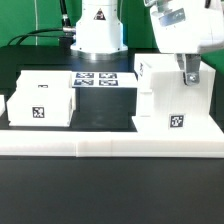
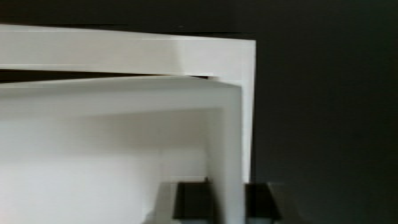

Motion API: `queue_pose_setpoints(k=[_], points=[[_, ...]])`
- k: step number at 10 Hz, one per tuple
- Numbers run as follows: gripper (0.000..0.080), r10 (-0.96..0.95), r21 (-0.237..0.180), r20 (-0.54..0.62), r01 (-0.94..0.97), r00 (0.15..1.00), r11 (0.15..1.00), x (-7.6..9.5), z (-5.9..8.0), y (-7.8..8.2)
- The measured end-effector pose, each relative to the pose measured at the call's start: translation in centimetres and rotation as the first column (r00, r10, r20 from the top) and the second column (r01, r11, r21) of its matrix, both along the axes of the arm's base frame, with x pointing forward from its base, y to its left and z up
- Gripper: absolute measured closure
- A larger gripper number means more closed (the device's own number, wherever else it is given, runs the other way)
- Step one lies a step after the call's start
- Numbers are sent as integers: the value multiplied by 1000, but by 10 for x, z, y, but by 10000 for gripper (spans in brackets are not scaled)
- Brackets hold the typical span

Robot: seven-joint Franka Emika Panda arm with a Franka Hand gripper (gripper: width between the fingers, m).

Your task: Assemble drawer

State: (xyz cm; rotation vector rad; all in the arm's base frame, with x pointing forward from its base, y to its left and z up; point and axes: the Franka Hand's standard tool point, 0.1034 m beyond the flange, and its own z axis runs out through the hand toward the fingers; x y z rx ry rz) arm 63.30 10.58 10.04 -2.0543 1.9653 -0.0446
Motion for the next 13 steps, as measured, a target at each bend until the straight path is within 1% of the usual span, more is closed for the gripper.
queue_pose_setpoints(k=[1,2,3,4,5,6,7,8,10,11,12,13], points=[[742,0,0,0,0,1000,1000,0,0,0],[627,2,-1,4,-2,1000,1000,1,1,0],[627,4,-2,11,-4,1000,1000,2,2,0],[490,5,-3,15,-5,1000,1000,3,3,0],[309,7,-6,25,-7,1000,1000,5,5,0],[203,11,-8,32,-11,999,1000,6,6,0],[203,14,-9,34,-13,999,1000,6,7,0],[161,15,-9,35,-15,999,1000,6,7,0],[153,27,-12,37,-26,999,1000,6,8,0],[153,155,-35,43,-153,987,988,-1,16,-2],[150,233,-46,54,-231,971,972,-15,32,-8],[150,244,-56,60,-241,968,969,-28,34,-10]])
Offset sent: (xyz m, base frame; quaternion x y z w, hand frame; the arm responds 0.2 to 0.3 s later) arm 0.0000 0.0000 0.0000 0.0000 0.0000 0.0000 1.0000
